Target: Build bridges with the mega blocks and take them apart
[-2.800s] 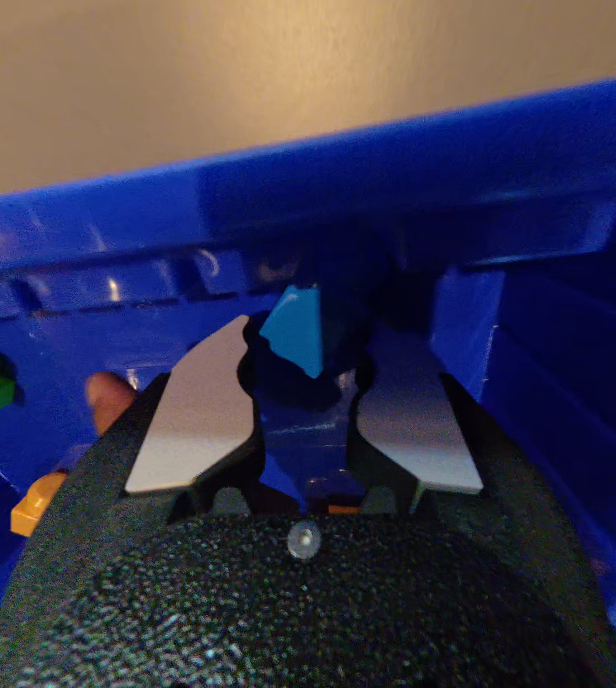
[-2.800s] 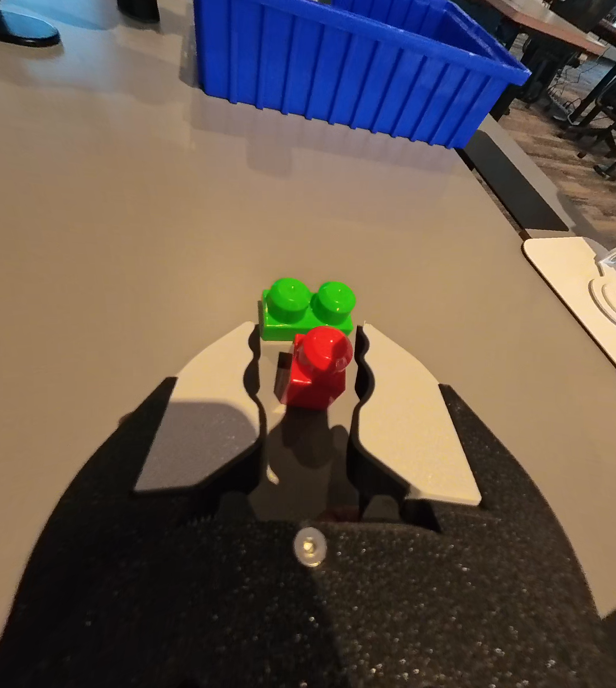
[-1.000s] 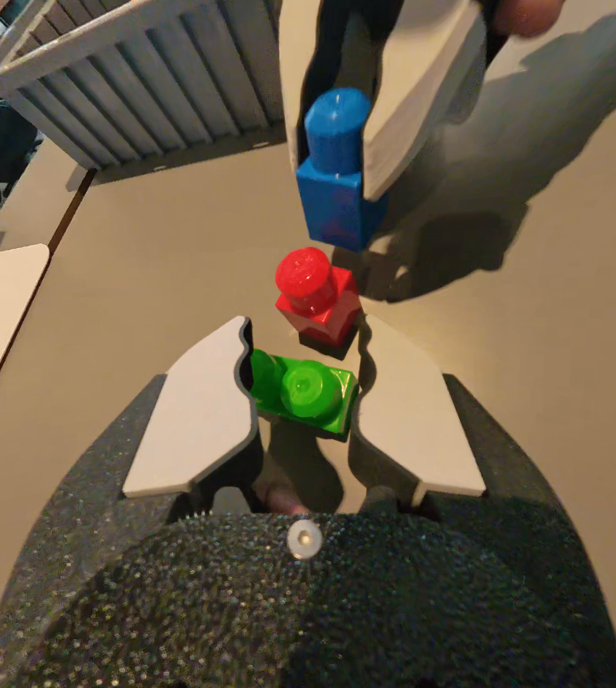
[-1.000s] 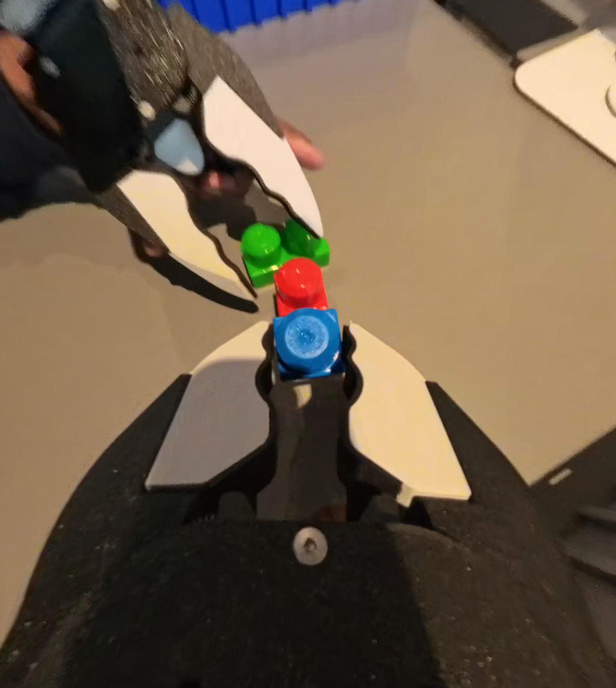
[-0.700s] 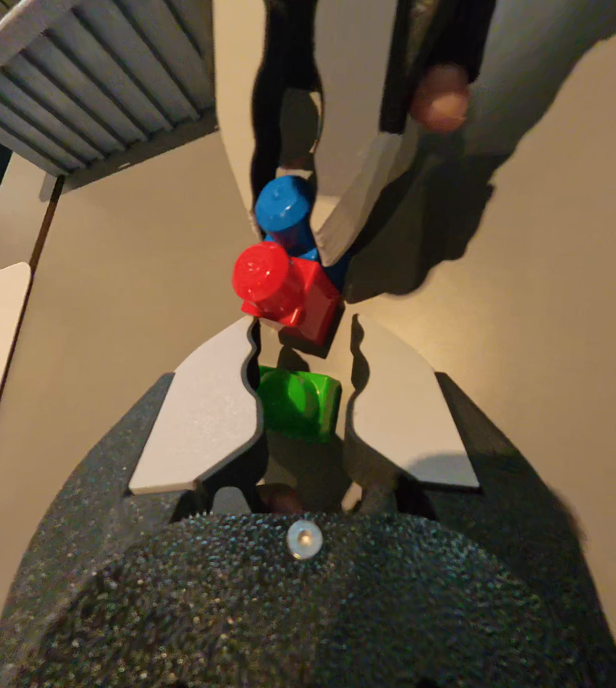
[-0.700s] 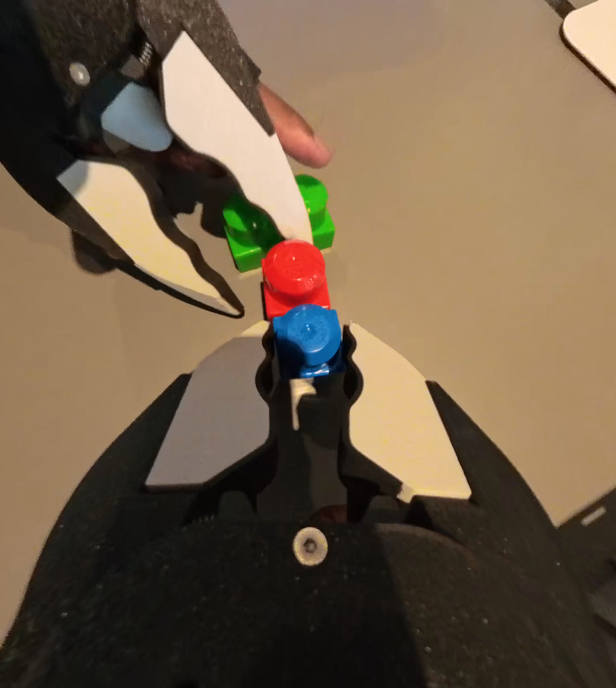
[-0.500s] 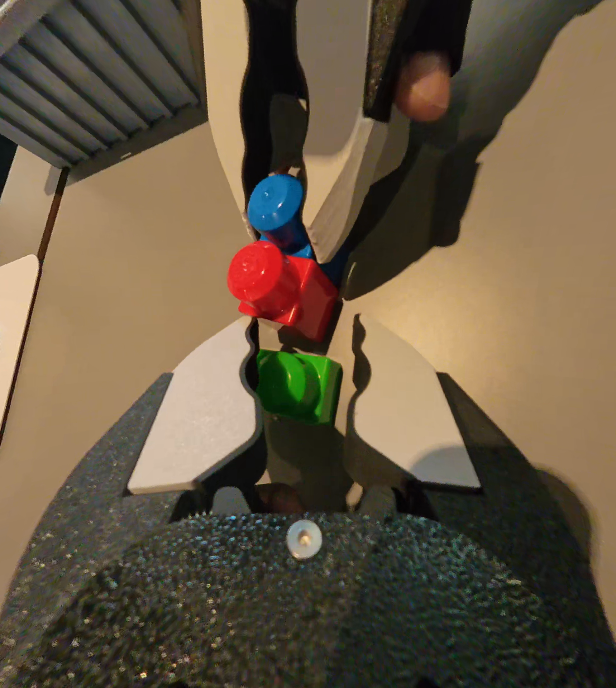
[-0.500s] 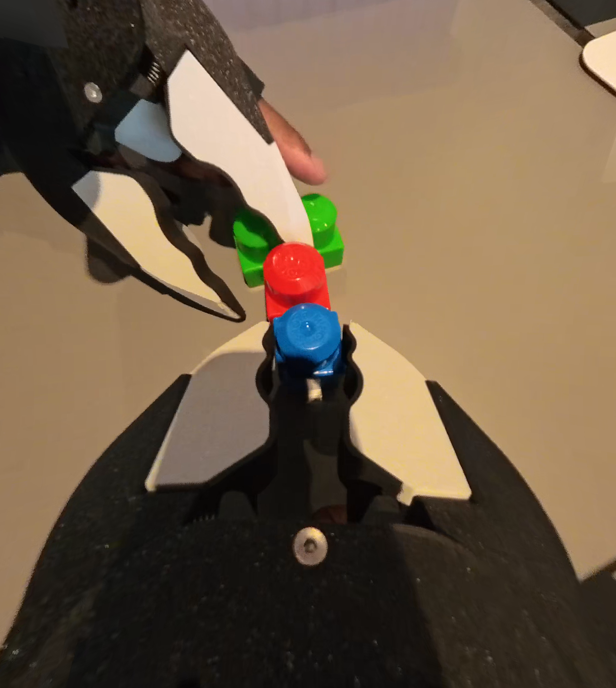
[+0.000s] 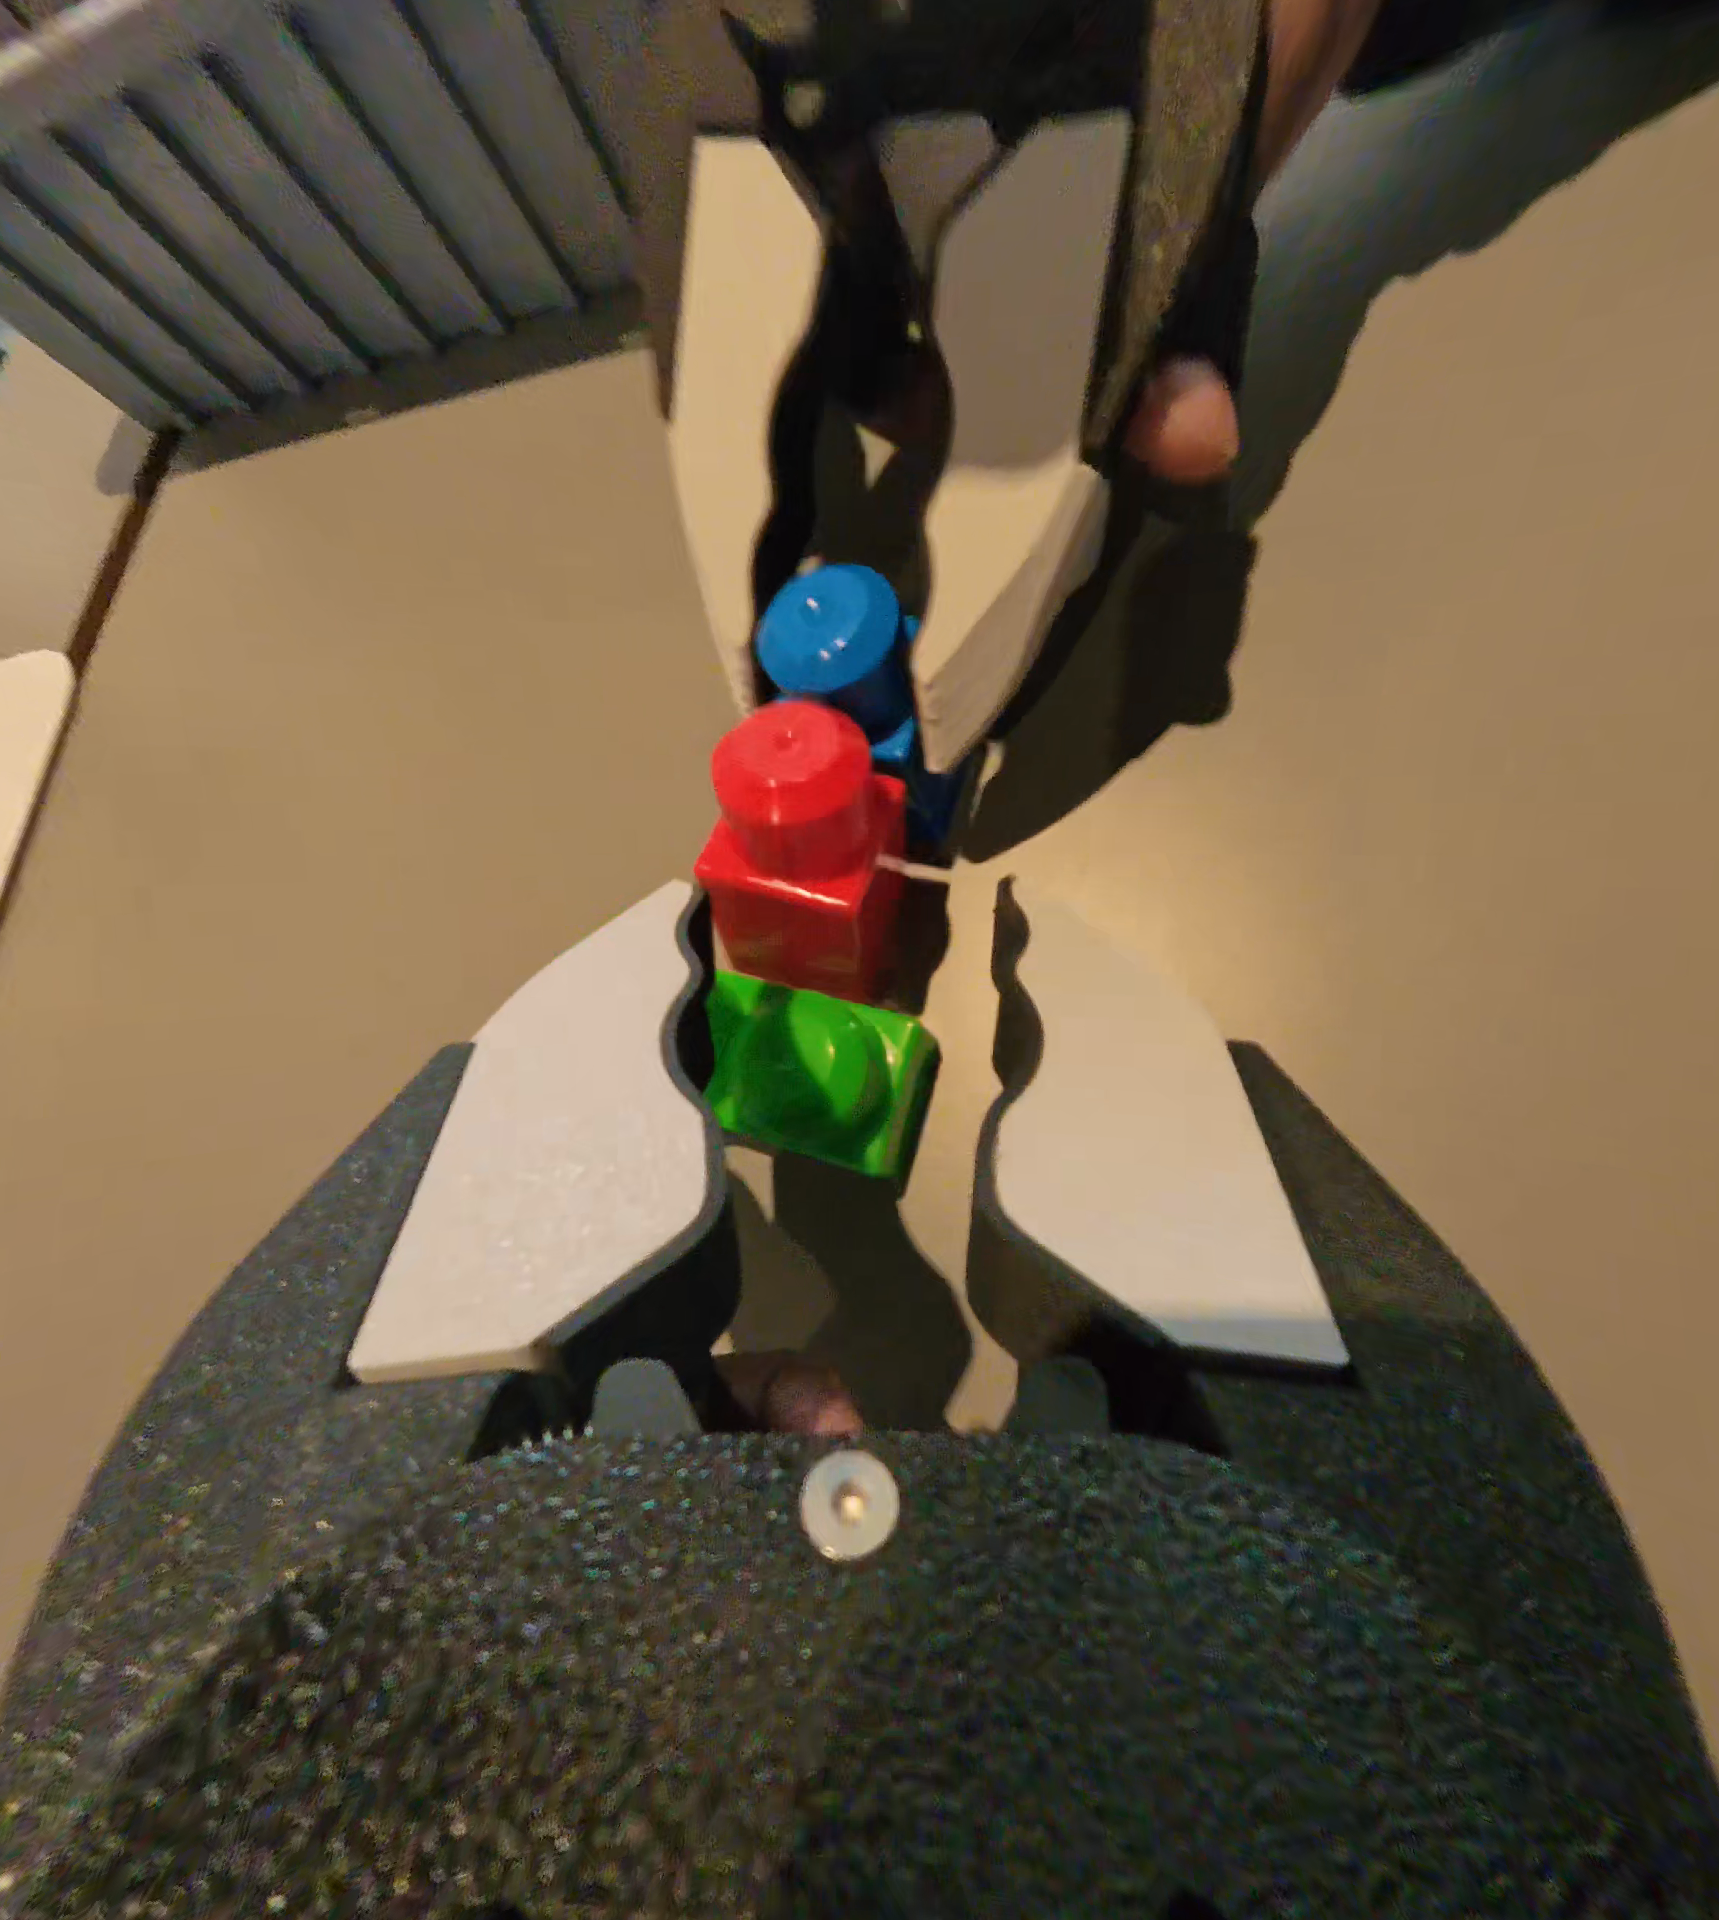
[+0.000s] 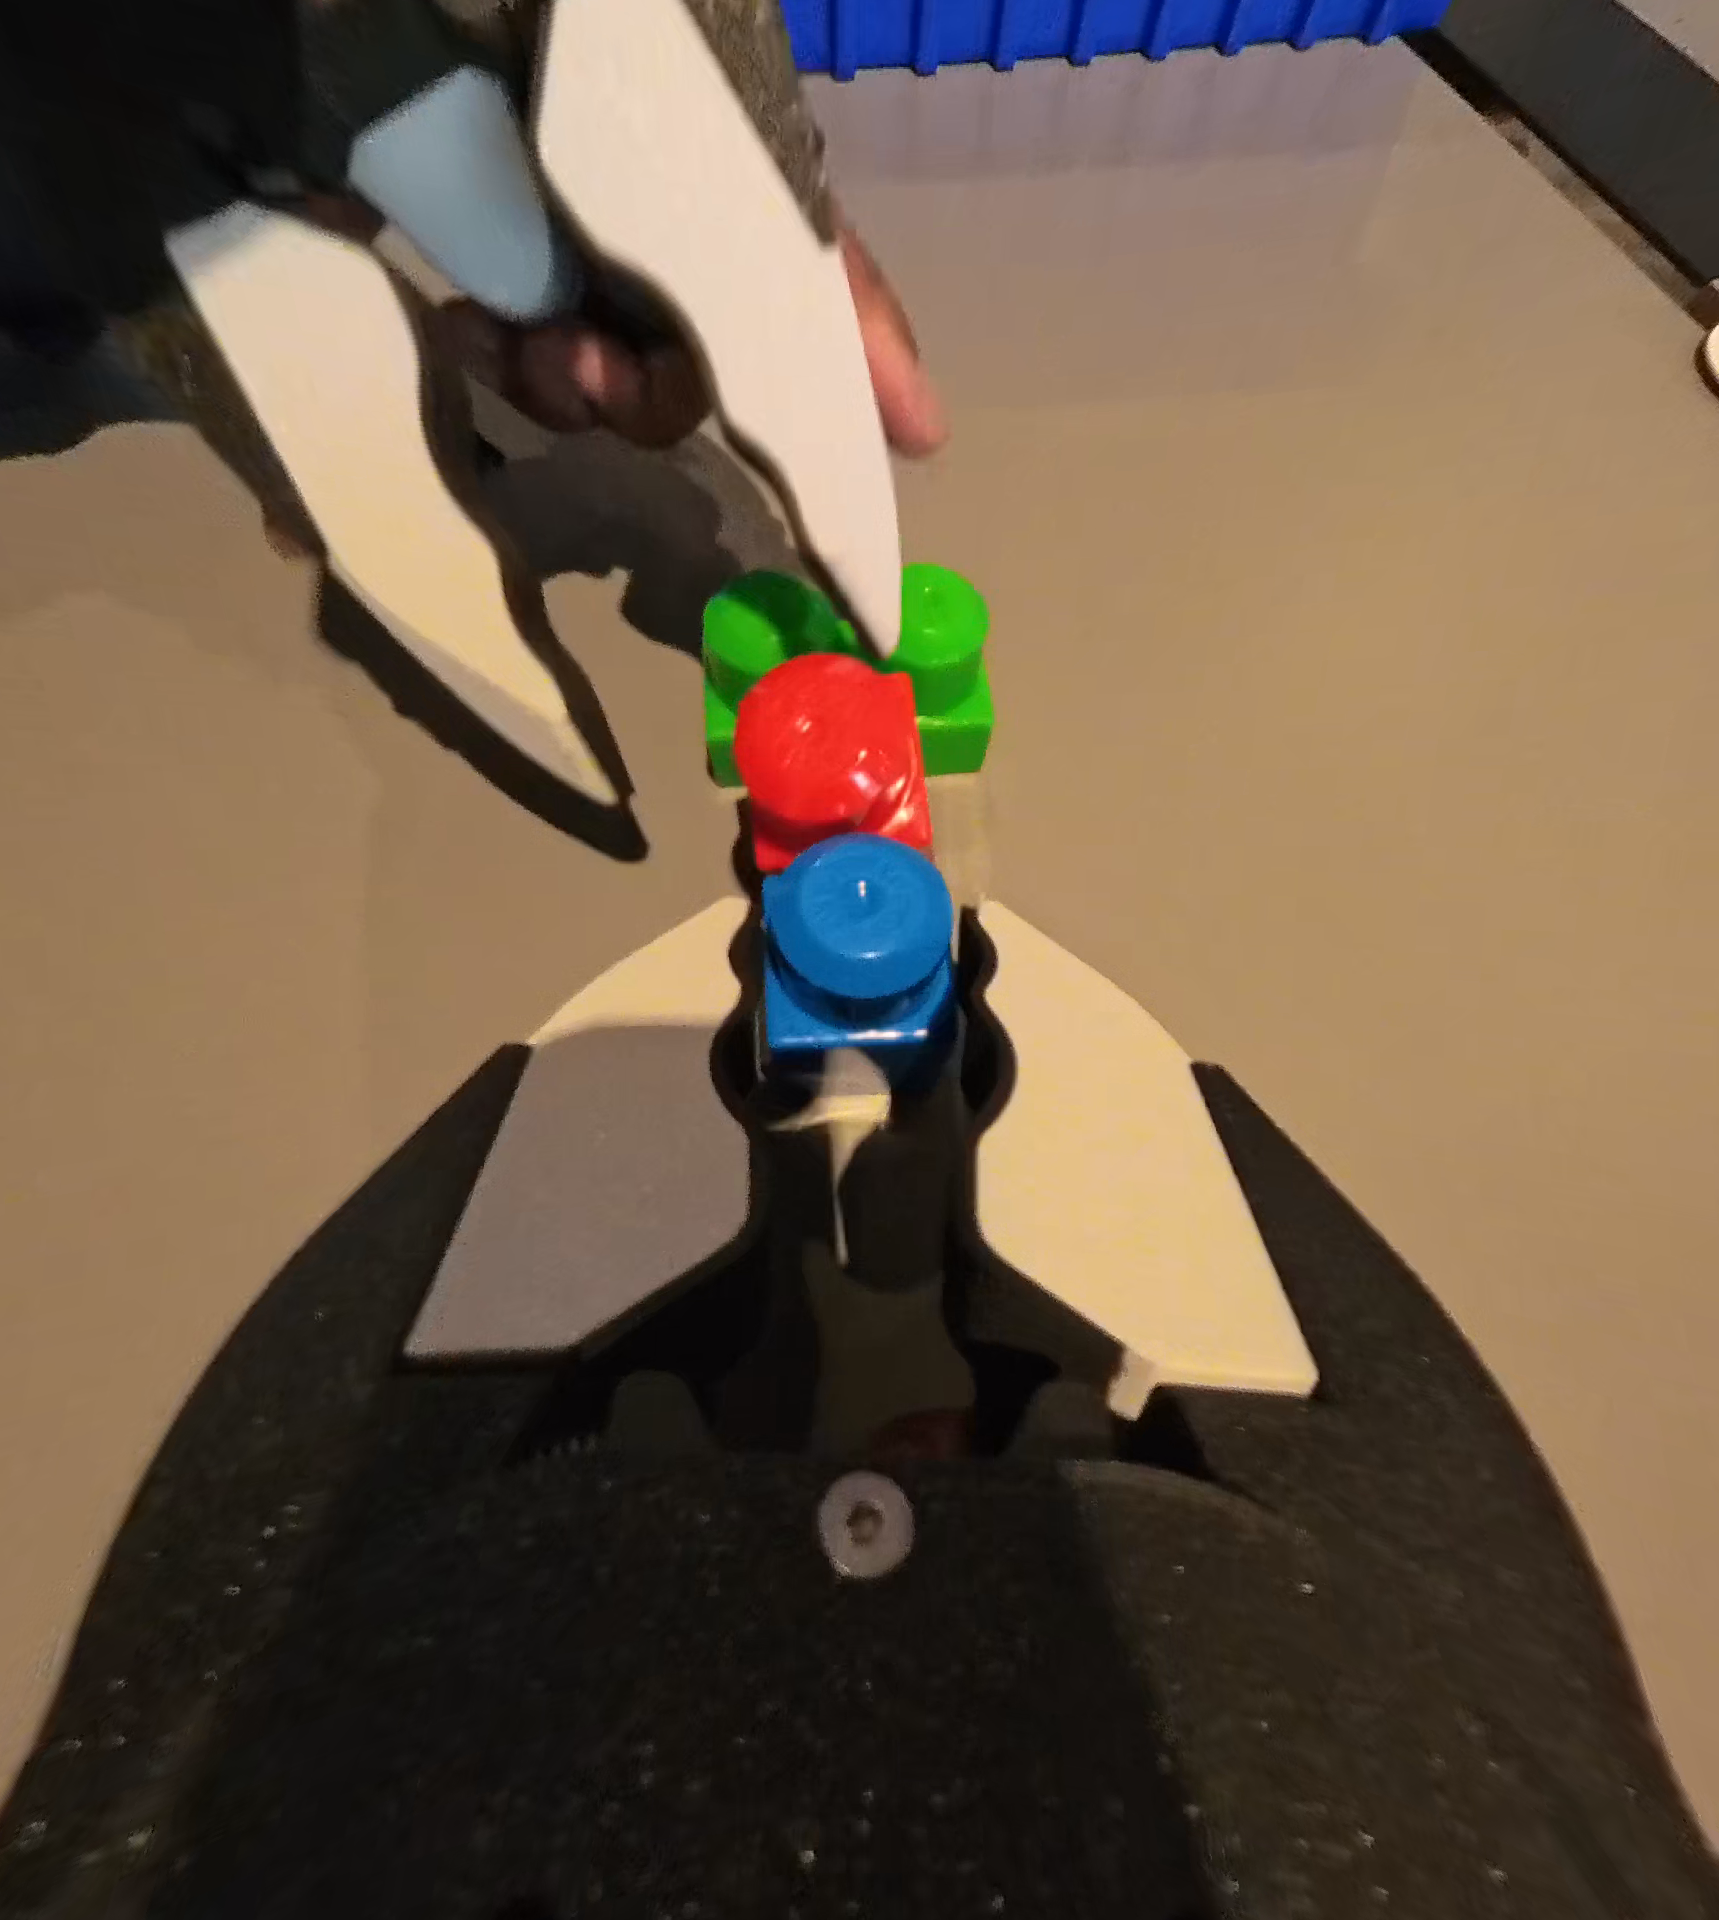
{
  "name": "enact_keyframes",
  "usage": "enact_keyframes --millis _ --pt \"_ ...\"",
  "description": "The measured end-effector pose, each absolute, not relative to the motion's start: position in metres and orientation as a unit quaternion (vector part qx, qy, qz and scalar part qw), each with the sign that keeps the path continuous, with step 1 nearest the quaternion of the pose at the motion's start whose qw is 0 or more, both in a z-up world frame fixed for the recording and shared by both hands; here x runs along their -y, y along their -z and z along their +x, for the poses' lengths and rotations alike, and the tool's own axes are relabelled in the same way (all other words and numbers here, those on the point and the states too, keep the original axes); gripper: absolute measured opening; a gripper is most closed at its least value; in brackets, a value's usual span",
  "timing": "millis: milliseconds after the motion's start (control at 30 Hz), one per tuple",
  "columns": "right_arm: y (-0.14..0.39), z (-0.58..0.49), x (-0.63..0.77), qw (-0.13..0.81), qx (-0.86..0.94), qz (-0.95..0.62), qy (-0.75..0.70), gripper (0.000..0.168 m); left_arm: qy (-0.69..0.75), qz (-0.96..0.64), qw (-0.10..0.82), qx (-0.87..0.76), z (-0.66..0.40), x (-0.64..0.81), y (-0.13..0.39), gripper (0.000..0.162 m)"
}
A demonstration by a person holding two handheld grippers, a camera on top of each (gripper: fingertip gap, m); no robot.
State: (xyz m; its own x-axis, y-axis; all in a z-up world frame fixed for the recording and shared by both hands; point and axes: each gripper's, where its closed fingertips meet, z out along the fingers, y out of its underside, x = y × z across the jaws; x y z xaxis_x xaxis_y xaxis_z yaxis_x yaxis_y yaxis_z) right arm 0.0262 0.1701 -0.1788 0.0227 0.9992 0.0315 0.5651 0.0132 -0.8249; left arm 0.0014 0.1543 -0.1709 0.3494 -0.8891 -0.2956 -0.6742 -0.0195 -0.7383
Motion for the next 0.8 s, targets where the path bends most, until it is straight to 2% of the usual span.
enact_keyframes --millis 133,300,500,800 --pt "0.174 0.029 -0.169 0.356 0.62 -0.619 -0.324 0.04 0.132 -0.713 0.447 -0.524 -0.009 -0.16 0.155 0.051" --pt "0.178 0.029 -0.17 0.355 0.623 -0.623 -0.311 0.041 0.109 -0.726 0.431 -0.524 -0.018 -0.163 0.162 0.051" --pt "0.196 0.039 -0.172 0.341 0.663 -0.624 -0.234 0.038 0.058 -0.696 0.439 -0.565 -0.005 -0.163 0.172 0.045" --pt "0.196 0.03 -0.174 0.329 0.672 -0.611 -0.257 0.037 0.069 -0.703 0.411 -0.576 -0.002 -0.157 0.183 0.045"
